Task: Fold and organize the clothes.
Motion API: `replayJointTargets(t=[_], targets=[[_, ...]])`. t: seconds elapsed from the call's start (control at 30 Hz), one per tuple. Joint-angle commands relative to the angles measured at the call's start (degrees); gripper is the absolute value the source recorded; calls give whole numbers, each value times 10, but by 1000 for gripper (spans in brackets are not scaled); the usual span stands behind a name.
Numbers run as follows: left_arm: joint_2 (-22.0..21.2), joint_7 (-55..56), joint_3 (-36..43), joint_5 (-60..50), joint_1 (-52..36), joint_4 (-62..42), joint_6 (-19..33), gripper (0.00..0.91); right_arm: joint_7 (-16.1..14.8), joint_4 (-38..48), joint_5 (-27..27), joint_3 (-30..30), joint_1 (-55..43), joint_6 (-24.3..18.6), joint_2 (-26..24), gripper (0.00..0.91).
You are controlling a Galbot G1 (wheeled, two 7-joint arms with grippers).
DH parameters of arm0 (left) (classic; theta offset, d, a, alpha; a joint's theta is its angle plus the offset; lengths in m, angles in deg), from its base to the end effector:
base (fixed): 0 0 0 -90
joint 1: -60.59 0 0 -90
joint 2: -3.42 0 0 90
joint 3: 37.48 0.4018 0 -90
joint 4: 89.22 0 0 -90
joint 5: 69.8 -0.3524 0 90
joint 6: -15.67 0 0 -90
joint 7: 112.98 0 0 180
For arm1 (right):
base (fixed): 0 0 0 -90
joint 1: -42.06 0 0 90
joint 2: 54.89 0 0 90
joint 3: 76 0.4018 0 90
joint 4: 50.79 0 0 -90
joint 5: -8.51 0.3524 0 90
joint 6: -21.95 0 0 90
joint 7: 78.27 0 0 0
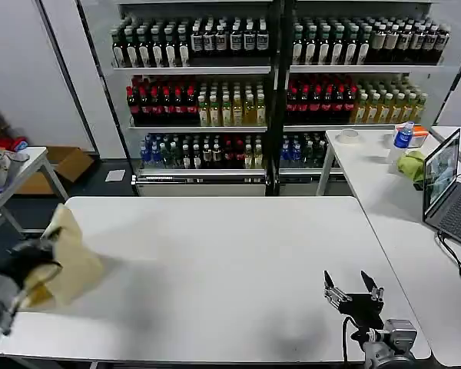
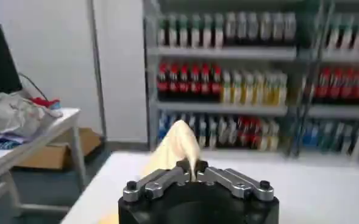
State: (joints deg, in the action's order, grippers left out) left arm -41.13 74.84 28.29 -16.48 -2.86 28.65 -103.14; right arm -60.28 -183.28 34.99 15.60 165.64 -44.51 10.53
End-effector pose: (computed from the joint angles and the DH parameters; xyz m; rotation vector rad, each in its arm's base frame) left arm 0.2205 0.2586 -0.1942 0.0592 -2.8008 0.0064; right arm 0.1357 -0.0747 -0.2652 -0.0333 -2.8298 0.0037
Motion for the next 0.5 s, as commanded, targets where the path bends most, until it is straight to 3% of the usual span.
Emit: replayJointTargets(t=[0.03,0.2,0.5], targets=[[-81,24,329,-378,-28,-11,65,10,-1,-17,-23,15,26,-5,15,907],[-76,31,342,-352,-37,69,46,10,-4,-30,-36,29,50,-10,26,907],[-125,60,453,-296,-146,3,16,10,-8,-60,-57,41,79,-13,49,907]])
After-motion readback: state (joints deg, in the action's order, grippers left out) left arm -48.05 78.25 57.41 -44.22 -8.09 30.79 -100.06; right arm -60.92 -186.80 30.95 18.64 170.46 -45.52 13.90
